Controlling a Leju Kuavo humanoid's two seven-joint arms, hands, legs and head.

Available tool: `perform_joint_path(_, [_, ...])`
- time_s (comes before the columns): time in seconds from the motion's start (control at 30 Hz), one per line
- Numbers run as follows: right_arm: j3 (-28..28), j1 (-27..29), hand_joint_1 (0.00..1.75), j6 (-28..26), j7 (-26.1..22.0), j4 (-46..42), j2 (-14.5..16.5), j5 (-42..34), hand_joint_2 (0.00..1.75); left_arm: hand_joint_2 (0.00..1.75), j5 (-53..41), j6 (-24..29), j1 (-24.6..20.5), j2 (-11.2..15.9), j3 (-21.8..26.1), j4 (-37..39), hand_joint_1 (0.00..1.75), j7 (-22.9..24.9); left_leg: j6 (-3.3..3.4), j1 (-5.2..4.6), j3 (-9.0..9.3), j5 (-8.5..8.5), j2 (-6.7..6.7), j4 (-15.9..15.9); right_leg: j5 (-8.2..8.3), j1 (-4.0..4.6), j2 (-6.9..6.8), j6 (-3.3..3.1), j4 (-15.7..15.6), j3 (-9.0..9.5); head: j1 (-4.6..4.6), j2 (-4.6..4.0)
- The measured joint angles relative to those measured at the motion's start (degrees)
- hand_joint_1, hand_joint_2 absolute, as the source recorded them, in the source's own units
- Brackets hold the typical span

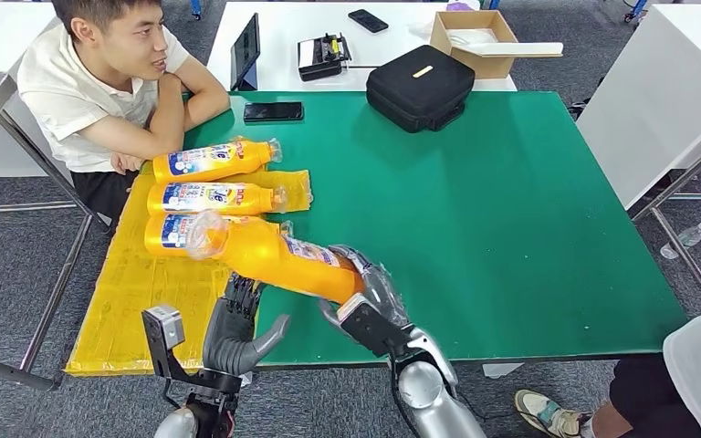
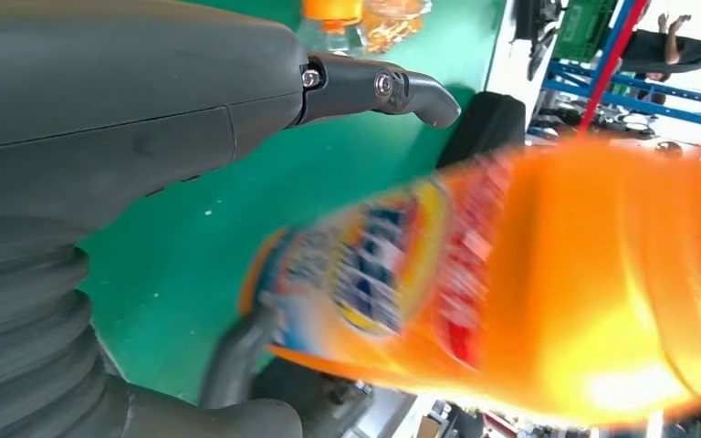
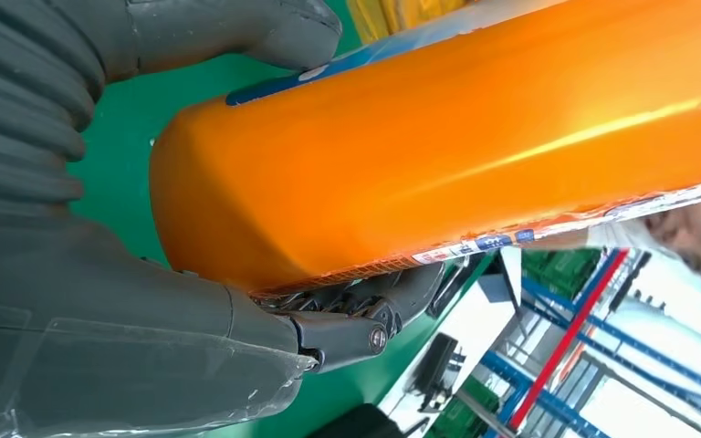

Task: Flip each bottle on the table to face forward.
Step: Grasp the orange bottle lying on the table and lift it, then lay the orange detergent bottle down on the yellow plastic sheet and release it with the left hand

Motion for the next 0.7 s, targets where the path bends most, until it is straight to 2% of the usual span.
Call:
perform_joint_path(0.27, [3.17,-1.33,1.75,-1.73,-0.32,3.48,0.82,2.64,1.75,1.75,0.69,-0.56,-1.37,0.0,-0.63,0.02,0.0,-0.75,0.0,0.0,-0.01,0.0,0.0,0.0,0.0,0.0,0.0,0.0,0.0,-0.03,0.0,0.0])
perform_joint_path(0.7, [6.33,-2.57,1.75,-2.42,-0.87,6.22,1.91,2.85,1.75,1.75,5.91,0.4,-2.95,-0.02,-0.9,0.81,0.0,-2.38,0.0,0.0,-0.01,0.0,0.01,0.0,0.0,0.0,0.0,0.0,0.0,-0.04,0.01,0.0])
